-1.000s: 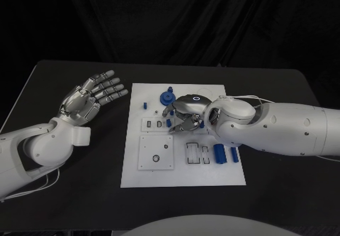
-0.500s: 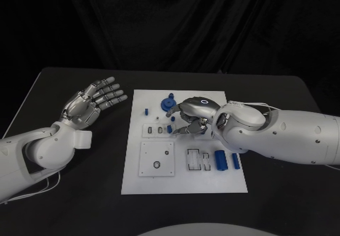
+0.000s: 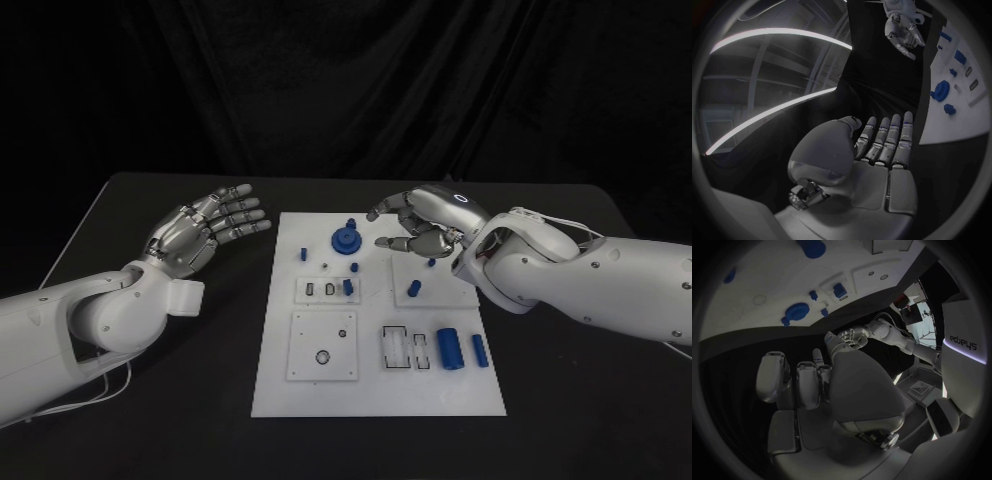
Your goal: Assemble the parts on the task board
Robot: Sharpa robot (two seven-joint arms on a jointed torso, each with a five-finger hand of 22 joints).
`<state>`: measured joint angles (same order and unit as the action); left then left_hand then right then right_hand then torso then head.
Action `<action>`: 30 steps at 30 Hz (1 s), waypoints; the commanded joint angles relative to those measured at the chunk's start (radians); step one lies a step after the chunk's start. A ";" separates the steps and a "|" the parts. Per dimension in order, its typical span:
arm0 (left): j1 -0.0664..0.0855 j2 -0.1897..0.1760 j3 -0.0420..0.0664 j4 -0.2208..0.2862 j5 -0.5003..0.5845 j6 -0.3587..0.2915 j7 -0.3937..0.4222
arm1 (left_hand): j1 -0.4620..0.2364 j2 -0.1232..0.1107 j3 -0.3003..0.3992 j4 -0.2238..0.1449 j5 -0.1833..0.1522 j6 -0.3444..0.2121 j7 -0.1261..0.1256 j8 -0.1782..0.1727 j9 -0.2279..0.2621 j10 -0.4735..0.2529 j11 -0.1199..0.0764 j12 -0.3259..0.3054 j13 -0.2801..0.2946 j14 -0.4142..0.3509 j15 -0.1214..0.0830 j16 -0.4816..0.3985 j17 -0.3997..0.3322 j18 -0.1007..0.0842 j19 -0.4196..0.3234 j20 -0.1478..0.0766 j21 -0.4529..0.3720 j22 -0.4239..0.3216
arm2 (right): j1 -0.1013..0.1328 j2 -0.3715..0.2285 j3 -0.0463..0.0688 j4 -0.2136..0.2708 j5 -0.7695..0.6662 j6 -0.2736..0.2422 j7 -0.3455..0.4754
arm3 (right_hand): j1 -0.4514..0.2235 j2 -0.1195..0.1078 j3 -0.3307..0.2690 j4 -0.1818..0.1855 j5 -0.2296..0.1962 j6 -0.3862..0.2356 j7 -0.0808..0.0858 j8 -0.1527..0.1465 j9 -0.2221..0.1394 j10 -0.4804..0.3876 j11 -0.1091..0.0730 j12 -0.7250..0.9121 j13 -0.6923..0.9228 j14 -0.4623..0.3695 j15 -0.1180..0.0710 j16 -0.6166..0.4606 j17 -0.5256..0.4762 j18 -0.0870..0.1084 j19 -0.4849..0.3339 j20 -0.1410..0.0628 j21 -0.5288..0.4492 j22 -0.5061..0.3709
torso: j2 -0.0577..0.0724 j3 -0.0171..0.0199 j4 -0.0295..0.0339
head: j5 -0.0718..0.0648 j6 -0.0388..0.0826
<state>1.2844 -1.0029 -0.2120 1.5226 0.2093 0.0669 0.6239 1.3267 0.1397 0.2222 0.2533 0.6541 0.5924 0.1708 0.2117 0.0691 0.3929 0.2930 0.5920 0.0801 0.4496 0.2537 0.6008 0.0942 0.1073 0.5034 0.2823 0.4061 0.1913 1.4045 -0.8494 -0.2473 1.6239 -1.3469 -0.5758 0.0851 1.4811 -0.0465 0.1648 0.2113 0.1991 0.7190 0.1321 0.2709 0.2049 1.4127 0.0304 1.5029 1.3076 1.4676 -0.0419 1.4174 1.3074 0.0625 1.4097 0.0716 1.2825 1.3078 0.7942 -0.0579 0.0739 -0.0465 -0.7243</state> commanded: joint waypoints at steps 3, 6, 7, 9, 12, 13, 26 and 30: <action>0.024 0.027 0.001 -0.013 -0.136 -0.104 -0.174 | 0.011 -0.014 -0.007 -0.008 -0.021 0.051 0.032 0.018 0.004 0.078 -0.017 0.038 0.005 0.097 -0.026 0.106 0.033 0.011 0.070 -0.011 0.078 0.040 | 0.002 -0.034 0.000 -0.017 0.190 -0.104 0.155 | -0.016 0.019 0.004 0.018 0.014 0.027 0.002 0.014 -0.006 -0.006 0.006 -0.008 0.104 0.048 0.011 -0.008 0.135 0.016 0.001 0.004 -0.002 0.062 | -0.042 0.0198 -0.0022 | 0.005 -0.002; 0.045 0.048 0.001 -0.022 -0.243 -0.142 -0.233 | 0.025 -0.025 0.003 -0.008 -0.049 0.108 0.058 0.040 0.007 0.210 -0.083 0.103 0.025 0.228 -0.088 0.266 0.095 0.045 0.145 -0.034 0.197 0.106 | 0.002 -0.064 -0.001 -0.026 0.262 -0.111 0.203 | -0.041 0.039 0.006 0.049 0.036 0.049 0.002 0.022 -0.012 -0.012 0.009 -0.011 0.097 0.047 0.014 -0.011 0.132 0.016 0.002 0.007 -0.001 0.065 | -0.059 0.0288 -0.0033 | 0.006 -0.008; 0.051 0.053 0.001 -0.024 -0.279 -0.155 -0.251 | 0.025 -0.030 0.005 -0.004 -0.052 0.120 0.057 0.044 0.007 0.236 -0.095 0.113 0.030 0.250 -0.101 0.300 0.111 0.052 0.157 -0.039 0.228 0.123 | 0.001 -0.073 -0.001 -0.028 0.285 -0.114 0.218 | -0.045 0.043 0.007 0.056 0.039 0.055 0.001 0.025 -0.012 -0.014 0.011 -0.012 0.095 0.047 0.014 -0.011 0.131 0.015 0.003 0.008 0.000 0.066 | -0.065 0.0324 -0.0042 | 0.007 -0.012; 0.063 0.063 0.001 -0.025 -0.345 -0.179 -0.280 | 0.031 -0.044 0.015 0.014 -0.082 0.154 0.041 0.052 0.006 0.318 -0.129 0.143 0.047 0.335 -0.138 0.415 0.164 0.070 0.204 -0.055 0.336 0.187 | -0.001 -0.088 -0.001 -0.029 0.321 -0.118 0.239 | -0.047 0.050 0.012 0.064 0.055 0.078 -0.001 0.035 -0.013 -0.013 0.014 -0.012 0.095 0.048 0.017 -0.008 0.134 0.013 0.007 0.010 0.007 0.072 | -0.074 0.0379 -0.0060 | 0.010 -0.016; 0.088 0.085 0.001 -0.027 -0.480 -0.216 -0.355 | 0.053 -0.069 0.035 0.032 -0.126 0.213 0.010 0.063 0.005 0.446 -0.179 0.268 0.138 0.452 -0.190 0.601 0.261 0.072 0.244 -0.099 0.522 0.302 | -0.007 -0.114 -0.001 -0.028 0.378 -0.127 0.268 | -0.041 0.051 0.018 0.065 0.075 0.088 -0.002 0.037 -0.016 -0.012 0.014 -0.012 0.094 0.050 0.017 -0.005 0.136 0.012 0.010 0.010 0.012 0.076 | -0.090 0.0476 -0.0102 | 0.018 -0.025; 0.093 0.089 0.001 -0.028 -0.509 -0.219 -0.374 | 0.052 -0.091 0.038 0.040 -0.138 0.219 -0.002 0.053 -0.001 0.433 -0.189 0.320 0.200 0.471 -0.202 0.675 0.303 0.073 0.240 -0.122 0.612 0.363 | -0.008 -0.118 -0.001 -0.029 0.386 -0.129 0.272 | -0.042 0.051 0.018 0.067 0.080 0.090 -0.002 0.038 -0.018 -0.012 0.015 -0.012 0.093 0.051 0.017 -0.004 0.137 0.012 0.011 0.011 0.013 0.078 | -0.096 0.0521 -0.0119 | 0.020 -0.029; 0.182 0.203 0.001 -0.053 -0.998 -0.062 -0.822 | -0.101 -0.052 -0.028 0.038 -0.379 0.332 -0.047 0.097 0.059 1.178 -0.237 0.979 1.491 1.108 -0.246 0.970 1.451 -0.001 0.648 -0.159 0.979 0.909 | -0.063 -0.119 -0.001 -0.088 0.447 -0.124 0.312 | -0.042 0.052 0.021 0.070 0.091 0.094 -0.001 0.038 -0.021 -0.006 0.018 -0.010 0.097 0.054 0.018 0.003 0.141 0.010 0.016 0.011 0.020 0.083 | -0.143 0.0814 -0.0336 | 0.047 -0.060; 0.189 0.239 0.002 -0.062 -1.092 -0.011 -0.901 | -0.132 -0.050 -0.059 0.037 -0.413 0.381 -0.072 0.154 0.112 1.178 -0.260 0.979 1.491 1.121 -0.266 0.970 1.477 -0.017 0.730 -0.178 1.017 0.991 | -0.073 -0.120 -0.001 -0.098 0.449 -0.120 0.317 | -0.041 0.051 0.022 0.070 0.094 0.096 0.000 0.038 -0.022 -0.003 0.019 -0.008 0.100 0.055 0.019 0.006 0.143 0.009 0.019 0.012 0.024 0.086 | -0.154 0.0935 -0.0410 | 0.052 -0.075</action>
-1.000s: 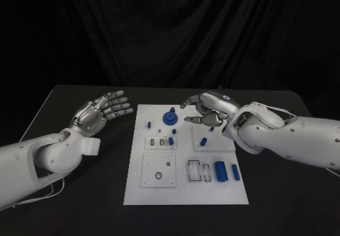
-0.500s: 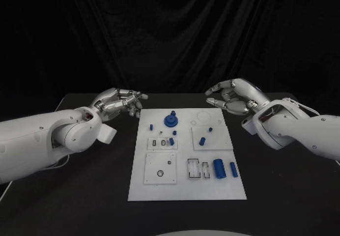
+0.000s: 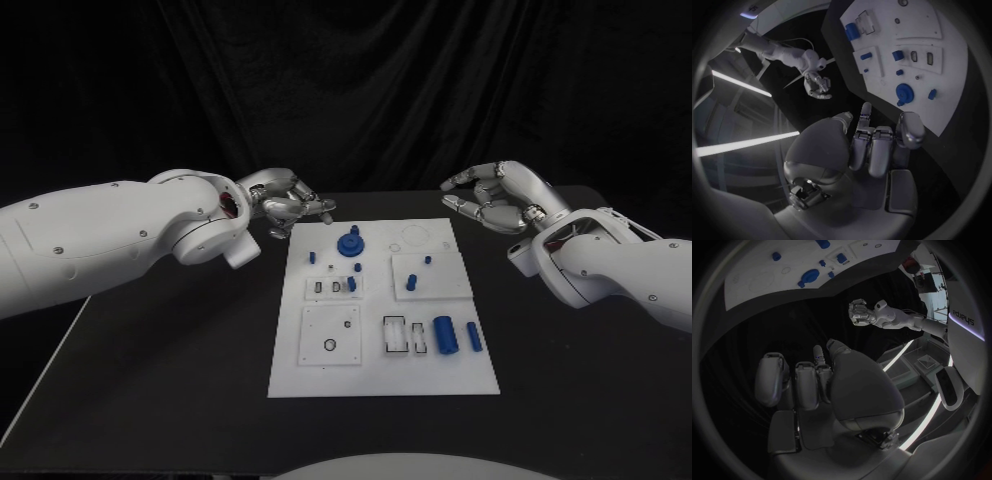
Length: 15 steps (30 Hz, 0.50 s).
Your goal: Assemble the parts on the task board
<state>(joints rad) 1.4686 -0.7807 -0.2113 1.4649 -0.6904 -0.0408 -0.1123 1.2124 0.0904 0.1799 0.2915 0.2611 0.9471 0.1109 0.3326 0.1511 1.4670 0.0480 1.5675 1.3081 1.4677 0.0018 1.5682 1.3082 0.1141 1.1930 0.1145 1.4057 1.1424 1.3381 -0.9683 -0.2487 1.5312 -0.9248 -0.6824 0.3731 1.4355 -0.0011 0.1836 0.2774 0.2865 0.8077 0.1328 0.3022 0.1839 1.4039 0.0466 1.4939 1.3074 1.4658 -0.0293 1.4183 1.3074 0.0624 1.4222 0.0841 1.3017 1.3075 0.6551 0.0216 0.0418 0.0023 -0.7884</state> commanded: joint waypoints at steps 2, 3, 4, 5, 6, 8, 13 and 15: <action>0.006 0.034 0.001 -0.010 -0.231 0.121 -0.200 | -0.029 0.003 -0.029 -0.002 -0.031 0.025 -0.020 0.060 0.061 0.104 -0.023 0.003 0.263 0.103 -0.024 0.003 0.263 -0.027 0.057 -0.020 0.023 0.053 | -0.011 -0.002 0.001 -0.008 0.028 -0.012 0.030 | 0.005 0.005 0.004 0.004 0.008 0.007 0.000 0.007 -0.002 0.008 0.004 0.002 0.101 0.058 0.007 0.006 0.145 0.009 0.008 0.000 0.007 0.088 | -0.018 0.0181 -0.0109 | 0.006 -0.018; 0.007 0.044 0.001 -0.015 -0.250 0.134 -0.217 | -0.042 0.006 -0.042 -0.001 -0.045 0.016 -0.024 0.084 0.093 0.104 -0.028 0.003 0.263 0.103 -0.029 0.003 0.263 -0.028 0.065 -0.027 0.024 0.059 | -0.013 -0.003 0.001 -0.009 0.028 -0.011 0.030 | 0.005 0.005 0.004 0.004 0.008 0.007 0.000 0.007 -0.002 0.008 0.004 0.002 0.101 0.058 0.007 0.006 0.145 0.009 0.008 0.000 0.007 0.088 | -0.018 0.0194 -0.0114 | 0.006 -0.019; 0.007 0.055 0.001 -0.020 -0.265 0.146 -0.232 | -0.060 0.011 -0.054 -0.001 -0.060 0.008 -0.027 0.101 0.117 0.104 -0.031 0.003 0.263 0.103 -0.034 0.003 0.263 -0.030 0.075 -0.029 0.027 0.068 | -0.014 -0.004 0.001 -0.011 0.028 -0.010 0.030 | 0.005 0.005 0.004 0.004 0.008 0.007 0.000 0.007 -0.002 0.008 0.004 0.002 0.101 0.058 0.007 0.006 0.145 0.009 0.008 0.000 0.007 0.088 | -0.019 0.0207 -0.0120 | 0.007 -0.021; 0.007 0.069 0.001 -0.028 -0.280 0.160 -0.249 | -0.074 0.014 -0.068 -0.003 -0.076 -0.001 -0.032 0.133 0.161 0.104 -0.036 0.003 0.263 0.103 -0.037 0.003 0.263 -0.037 0.103 -0.035 0.037 0.098 | -0.017 -0.005 0.001 -0.013 0.028 -0.007 0.029 | 0.005 0.005 0.004 0.004 0.009 0.008 0.000 0.007 -0.003 0.009 0.004 0.002 0.102 0.058 0.007 0.007 0.145 0.008 0.009 0.000 0.008 0.089 | -0.020 0.0224 -0.0131 | 0.007 -0.023; 0.008 0.082 0.001 -0.036 -0.292 0.174 -0.265 | -0.077 0.016 -0.076 -0.004 -0.081 -0.017 -0.035 0.157 0.199 0.104 -0.039 0.003 0.263 0.103 -0.041 0.003 0.263 -0.046 0.139 -0.038 0.054 0.141 | -0.018 -0.005 0.001 -0.015 0.029 -0.005 0.028 | 0.005 0.005 0.004 0.004 0.009 0.008 0.000 0.007 -0.003 0.009 0.004 0.002 0.102 0.058 0.007 0.007 0.145 0.008 0.009 0.000 0.008 0.089 | -0.020 0.0233 -0.0137 | 0.008 -0.025; 0.008 0.105 0.001 -0.051 -0.307 0.200 -0.292 | -0.080 0.022 -0.088 -0.004 -0.084 -0.047 -0.039 0.199 0.273 0.104 -0.044 0.003 0.263 0.103 -0.043 0.003 0.263 -0.059 0.190 -0.045 0.078 0.201 | -0.021 -0.006 0.001 -0.018 0.029 -0.001 0.025 | 0.005 0.005 0.004 0.004 0.010 0.009 0.000 0.007 -0.003 0.010 0.004 0.002 0.102 0.059 0.007 0.008 0.145 0.008 0.009 0.000 0.008 0.089 | -0.021 0.0260 -0.0160 | 0.012 -0.027; 0.008 0.149 0.001 -0.083 -0.324 0.248 -0.341 | -0.102 0.025 -0.113 -0.005 -0.100 -0.075 -0.048 0.260 0.388 0.104 -0.051 0.003 0.263 0.103 -0.054 0.003 0.263 -0.080 0.264 -0.052 0.113 0.290 | -0.024 -0.004 0.001 -0.022 0.029 0.008 0.018 | 0.004 0.004 0.004 0.005 0.010 0.009 0.001 0.007 -0.004 0.010 0.005 0.003 0.102 0.059 0.008 0.008 0.146 0.008 0.009 0.000 0.008 0.089 | -0.019 0.0300 -0.0206 | 0.024 -0.033; 0.008 0.166 0.001 -0.094 -0.328 0.261 -0.352 | -0.105 0.024 -0.118 -0.006 -0.101 -0.071 -0.052 0.274 0.418 0.104 -0.055 0.003 0.263 0.103 -0.057 0.003 0.263 -0.079 0.263 -0.055 0.113 0.290 | -0.025 -0.004 0.001 -0.023 0.029 0.010 0.016 | 0.003 0.003 0.004 0.005 0.010 0.009 0.001 0.007 -0.004 0.010 0.005 0.003 0.103 0.059 0.008 0.008 0.146 0.008 0.009 0.000 0.008 0.089 | -0.017 0.0285 -0.0216 | 0.026 -0.034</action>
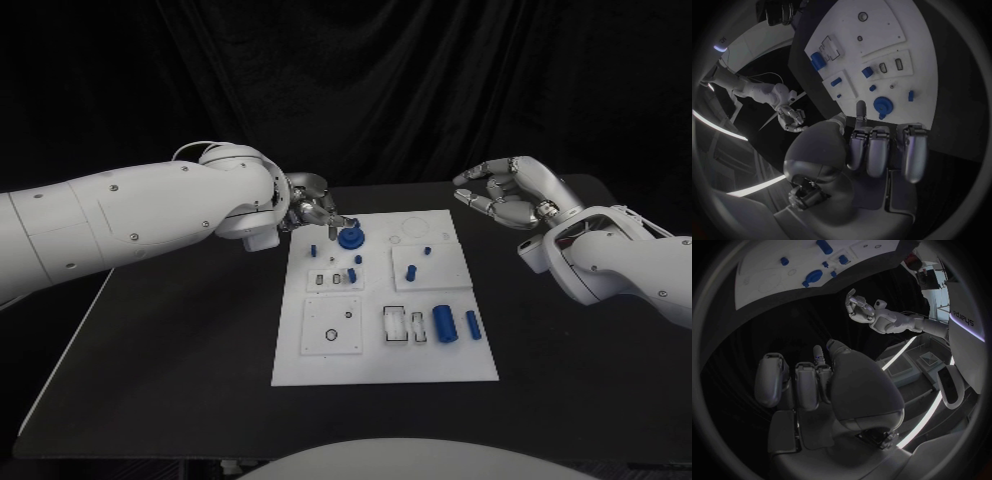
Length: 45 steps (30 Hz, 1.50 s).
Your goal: Assemble the parts on the task board
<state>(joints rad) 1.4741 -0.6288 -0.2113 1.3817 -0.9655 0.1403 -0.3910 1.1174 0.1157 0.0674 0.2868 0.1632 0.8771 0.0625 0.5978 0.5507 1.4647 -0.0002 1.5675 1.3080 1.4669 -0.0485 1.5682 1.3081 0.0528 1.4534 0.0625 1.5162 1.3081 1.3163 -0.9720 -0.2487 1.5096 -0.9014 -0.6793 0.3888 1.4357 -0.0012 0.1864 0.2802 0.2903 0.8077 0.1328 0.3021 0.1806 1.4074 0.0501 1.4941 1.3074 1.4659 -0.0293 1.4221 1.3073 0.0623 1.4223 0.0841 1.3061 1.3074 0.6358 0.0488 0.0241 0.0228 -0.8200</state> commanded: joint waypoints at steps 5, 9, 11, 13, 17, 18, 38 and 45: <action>0.000 0.041 0.001 -0.027 -0.056 0.093 -0.092 | -0.026 -0.004 -0.020 0.001 -0.007 -0.006 -0.008 0.019 0.071 0.106 -0.013 0.003 0.263 0.104 -0.012 0.003 0.263 -0.015 -0.007 -0.009 -0.003 0.113 | -0.004 -0.001 0.001 -0.004 0.006 0.012 -0.005 | 0.003 0.002 0.001 0.003 0.007 0.009 0.001 0.006 -0.002 0.007 0.001 0.002 0.102 0.060 0.008 0.005 0.147 0.009 0.010 0.001 0.003 0.089 | 0.004 -0.0012 -0.0013 | 0.008 -0.008; -0.005 0.058 0.001 -0.038 -0.057 0.087 -0.099 | -0.028 -0.007 -0.025 -0.002 -0.008 -0.010 -0.008 0.015 0.082 0.106 -0.013 0.003 0.263 0.104 -0.013 0.003 0.263 -0.012 -0.016 -0.010 -0.008 0.103 | -0.005 0.000 0.001 -0.005 0.006 0.016 -0.009 | 0.004 0.001 0.001 0.002 0.009 0.008 0.001 0.005 -0.003 0.006 0.002 0.002 0.101 0.060 0.008 0.006 0.147 0.009 0.010 0.001 0.003 0.089 | 0.010 0.0014 -0.0070 | 0.015 -0.008; -0.007 0.063 0.001 -0.041 -0.057 0.082 -0.100 | -0.028 -0.008 -0.025 -0.003 -0.008 -0.011 -0.008 0.014 0.084 0.106 -0.013 0.003 0.263 0.104 -0.014 0.003 0.263 -0.012 -0.018 -0.010 -0.009 0.100 | -0.005 0.000 0.001 -0.006 0.006 0.017 -0.010 | 0.004 0.001 0.001 0.002 0.009 0.008 0.001 0.005 -0.003 0.006 0.002 0.002 0.101 0.060 0.008 0.006 0.147 0.009 0.010 0.001 0.003 0.089 | 0.010 0.0016 -0.0064 | 0.016 -0.011; -0.012 0.068 0.001 -0.049 -0.058 0.076 -0.102 | -0.027 -0.010 -0.026 -0.004 -0.008 -0.012 -0.008 0.013 0.087 0.106 -0.014 0.003 0.263 0.104 -0.014 0.003 0.263 -0.011 -0.020 -0.010 -0.011 0.097 | -0.006 0.001 0.001 -0.007 0.005 0.019 -0.011 | 0.004 0.001 0.002 0.001 0.010 0.008 0.001 0.005 -0.003 0.007 0.002 0.003 0.102 0.060 0.008 0.006 0.147 0.009 0.010 0.001 0.003 0.089 | 0.010 0.0013 -0.0057 | 0.015 -0.013; -0.026 0.076 0.001 -0.062 -0.058 0.071 -0.108 | -0.027 -0.011 -0.027 -0.005 -0.008 -0.011 -0.008 0.011 0.090 0.106 -0.014 0.003 0.263 0.104 -0.014 0.003 0.263 -0.009 -0.026 -0.011 -0.014 0.090 | -0.007 0.002 0.001 -0.008 0.004 0.020 -0.012 | 0.005 0.001 0.002 0.001 0.012 0.008 0.001 0.005 -0.004 0.007 0.002 0.003 0.102 0.060 0.008 0.006 0.147 0.009 0.010 0.001 0.002 0.089 | 0.013 0.0010 -0.0069 | 0.018 -0.015; -0.030 0.078 0.001 -0.064 -0.058 0.070 -0.110 | -0.027 -0.012 -0.028 -0.005 -0.008 -0.011 -0.008 0.010 0.091 0.106 -0.014 0.003 0.263 0.104 -0.014 0.003 0.263 -0.009 -0.028 -0.011 -0.015 0.087 | -0.007 0.002 0.001 -0.008 0.004 0.020 -0.012 | 0.005 0.001 0.002 0.001 0.012 0.008 0.001 0.005 -0.004 0.007 0.002 0.003 0.102 0.060 0.008 0.006 0.147 0.009 0.010 0.001 0.002 0.089 | 0.015 0.0010 -0.0080 | 0.020 -0.016; -0.083 0.093 0.001 -0.086 -0.058 0.039 -0.082 | -0.028 -0.019 -0.038 -0.008 -0.001 -0.001 -0.010 -0.022 0.114 0.106 -0.016 0.003 0.263 0.104 -0.017 0.003 0.263 0.000 -0.056 -0.014 -0.035 0.051 | -0.008 0.006 0.001 -0.010 0.004 0.022 -0.017 | 0.008 0.001 0.004 -0.001 0.016 0.008 0.001 0.004 -0.005 0.005 0.002 0.001 0.099 0.061 0.008 0.006 0.147 0.009 0.010 0.001 0.002 0.089 | 0.024 0.0053 -0.0147 | 0.032 -0.025; -0.091 0.098 0.001 -0.089 -0.058 0.040 -0.074 | -0.026 -0.017 -0.038 -0.009 0.000 0.003 -0.010 -0.029 0.118 0.106 -0.016 0.003 0.263 0.104 -0.018 0.003 0.263 0.002 -0.061 -0.014 -0.039 0.044 | -0.008 0.006 0.001 -0.009 0.004 0.022 -0.020 | 0.008 0.001 0.005 -0.001 0.018 0.008 0.002 0.003 -0.006 0.005 0.002 0.001 0.098 0.061 0.008 0.006 0.146 0.009 0.010 0.001 0.001 0.088 | 0.024 0.0074 -0.0170 | 0.037 -0.036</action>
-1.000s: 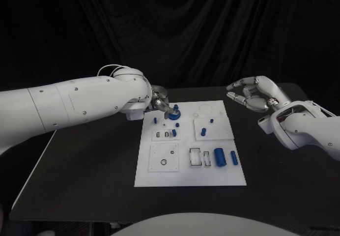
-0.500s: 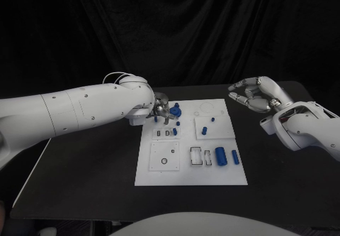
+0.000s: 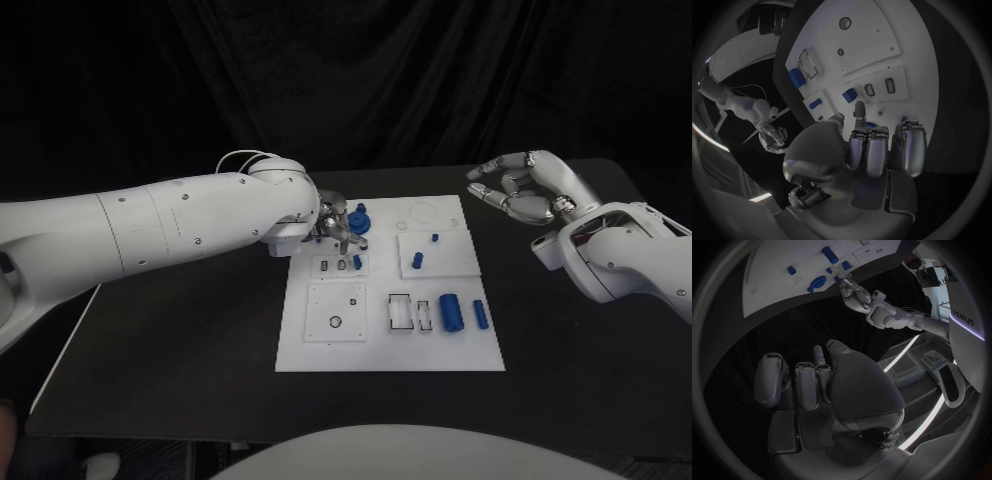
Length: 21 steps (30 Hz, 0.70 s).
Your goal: Assemble the parts on the task board
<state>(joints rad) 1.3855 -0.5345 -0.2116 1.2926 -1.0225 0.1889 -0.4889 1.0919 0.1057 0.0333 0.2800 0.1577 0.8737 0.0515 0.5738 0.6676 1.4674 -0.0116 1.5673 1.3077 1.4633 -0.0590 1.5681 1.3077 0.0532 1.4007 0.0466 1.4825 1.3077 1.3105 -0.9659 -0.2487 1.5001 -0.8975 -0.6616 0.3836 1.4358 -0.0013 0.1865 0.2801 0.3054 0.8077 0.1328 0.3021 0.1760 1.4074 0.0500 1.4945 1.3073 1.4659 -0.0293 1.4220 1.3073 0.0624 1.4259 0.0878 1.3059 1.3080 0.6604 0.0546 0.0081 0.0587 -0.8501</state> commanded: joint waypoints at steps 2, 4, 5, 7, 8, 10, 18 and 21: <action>-0.005 0.005 0.001 0.000 -0.001 -0.009 0.025 | 0.000 -0.007 -0.004 -0.003 0.007 0.008 0.000 -0.007 0.003 0.103 -0.005 0.003 0.263 0.108 -0.007 0.003 0.263 0.002 -0.010 0.002 -0.006 0.043 | -0.003 0.000 0.001 0.000 0.000 0.004 -0.015 | 0.008 0.001 0.005 -0.001 0.003 0.008 0.002 0.004 -0.002 0.005 0.002 0.001 0.099 0.061 0.008 0.006 0.146 0.009 0.006 -0.002 0.001 0.088 | 0.000 0.0019 -0.0001 | 0.000 -0.008; -0.008 0.006 0.001 0.000 -0.001 -0.008 0.026 | 0.001 -0.006 -0.004 -0.003 0.007 0.009 0.000 -0.009 0.004 0.103 -0.005 0.003 0.263 0.108 -0.007 0.003 0.263 0.002 -0.010 0.001 -0.007 0.042 | -0.003 0.000 0.001 0.000 0.000 0.005 -0.015 | 0.008 0.001 0.005 -0.001 0.003 0.008 0.002 0.004 -0.002 0.005 0.002 0.001 0.099 0.061 0.008 0.006 0.146 0.009 0.006 -0.002 0.001 0.088 | 0.001 0.0021 -0.0003 | 0.000 -0.009; -0.009 0.006 0.001 0.000 -0.001 -0.007 0.026 | 0.001 -0.006 -0.004 -0.003 0.008 0.010 0.000 -0.011 0.005 0.103 -0.006 0.003 0.263 0.108 -0.008 0.003 0.263 0.002 -0.010 0.001 -0.007 0.042 | -0.003 0.000 0.001 0.000 0.000 0.005 -0.016 | 0.008 0.001 0.005 -0.001 0.003 0.008 0.002 0.004 -0.002 0.005 0.002 0.001 0.099 0.061 0.008 0.006 0.146 0.009 0.006 -0.002 0.001 0.088 | 0.000 0.0019 -0.0004 | 0.000 -0.010; -0.012 0.007 0.001 -0.001 -0.001 -0.005 0.027 | 0.002 -0.006 -0.004 -0.004 0.008 0.011 0.000 -0.013 0.005 0.103 -0.006 0.003 0.263 0.108 -0.008 0.003 0.263 0.003 -0.012 0.001 -0.009 0.040 | -0.003 0.000 0.001 0.001 -0.001 0.005 -0.017 | 0.008 0.001 0.005 -0.001 0.003 0.008 0.002 0.004 -0.002 0.005 0.002 0.001 0.099 0.061 0.008 0.006 0.146 0.009 0.006 -0.002 0.001 0.088 | 0.000 0.0022 -0.0005 | 0.001 -0.011; -0.014 0.008 0.001 -0.002 -0.001 -0.004 0.027 | 0.002 -0.006 -0.004 -0.004 0.008 0.011 0.000 -0.013 0.005 0.103 -0.006 0.003 0.263 0.108 -0.008 0.003 0.263 0.003 -0.012 0.001 -0.009 0.040 | -0.003 0.000 0.001 0.001 -0.001 0.005 -0.017 | 0.008 0.001 0.005 -0.001 0.003 0.008 0.002 0.004 -0.002 0.005 0.002 0.001 0.099 0.061 0.008 0.006 0.146 0.009 0.006 -0.002 0.001 0.088 | 0.000 0.0025 -0.0005 | 0.001 -0.011; -0.017 0.009 0.001 -0.002 -0.001 -0.003 0.027 | 0.003 -0.005 -0.003 -0.005 0.010 0.012 0.000 -0.016 0.007 0.103 -0.006 0.003 0.263 0.108 -0.008 0.003 0.263 0.003 -0.013 0.001 -0.010 0.038 | -0.003 0.000 0.001 0.001 -0.002 0.006 -0.018 | 0.008 0.001 0.005 -0.001 0.003 0.008 0.002 0.004 -0.002 0.005 0.002 0.001 0.099 0.061 0.008 0.006 0.146 0.009 0.006 -0.002 0.001 0.088 | 0.001 0.0026 -0.0001 | 0.000 -0.012; -0.025 0.012 0.001 -0.005 -0.001 0.009 0.019 | 0.005 -0.004 -0.003 -0.006 0.012 0.019 -0.001 -0.022 0.009 0.103 -0.007 0.003 0.263 0.108 -0.009 0.003 0.263 0.003 -0.012 0.000 -0.011 0.038 | -0.003 0.001 0.001 -0.001 -0.003 0.008 -0.021 | 0.009 0.001 0.006 -0.002 0.004 0.008 0.002 0.003 -0.002 0.004 0.002 0.000 0.098 0.061 0.008 0.005 0.146 0.009 0.007 -0.002 0.001 0.088 | -0.001 0.0025 0.0009 | -0.001 -0.015; -0.028 0.012 0.001 -0.007 -0.001 0.012 0.018 | 0.005 -0.004 -0.003 -0.006 0.012 0.023 -0.002 -0.024 0.011 0.103 -0.007 0.003 0.263 0.108 -0.009 0.003 0.263 0.003 -0.013 0.000 -0.012 0.037 | -0.003 0.002 0.001 -0.002 -0.003 0.008 -0.022 | 0.009 0.001 0.006 -0.002 0.004 0.008 0.002 0.003 -0.002 0.004 0.002 0.000 0.098 0.061 0.008 0.005 0.146 0.009 0.007 -0.002 0.001 0.088 | -0.001 0.0031 0.0006 | -0.001 -0.016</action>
<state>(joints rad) 1.3597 -0.5249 -0.2117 1.2865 -1.0233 0.1899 -0.4811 1.0919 0.1057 0.0307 0.2773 0.1661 0.8900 0.0500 0.5544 0.6779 1.4673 -0.0115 1.5673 1.3077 1.4669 -0.0625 1.5681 1.3076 0.0531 1.3940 0.0463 1.4735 1.3075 1.3105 -0.9645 -0.2486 1.4993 -0.8979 -0.6589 0.3782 1.4358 -0.0013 0.1864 0.2801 0.3053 0.8076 0.1328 0.3021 0.1756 1.4075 0.0500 1.4946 1.3079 1.4658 -0.0293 1.4220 1.3073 0.0623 1.4259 0.0877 1.3059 1.3078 0.6606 0.0571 0.0086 0.0575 -0.8649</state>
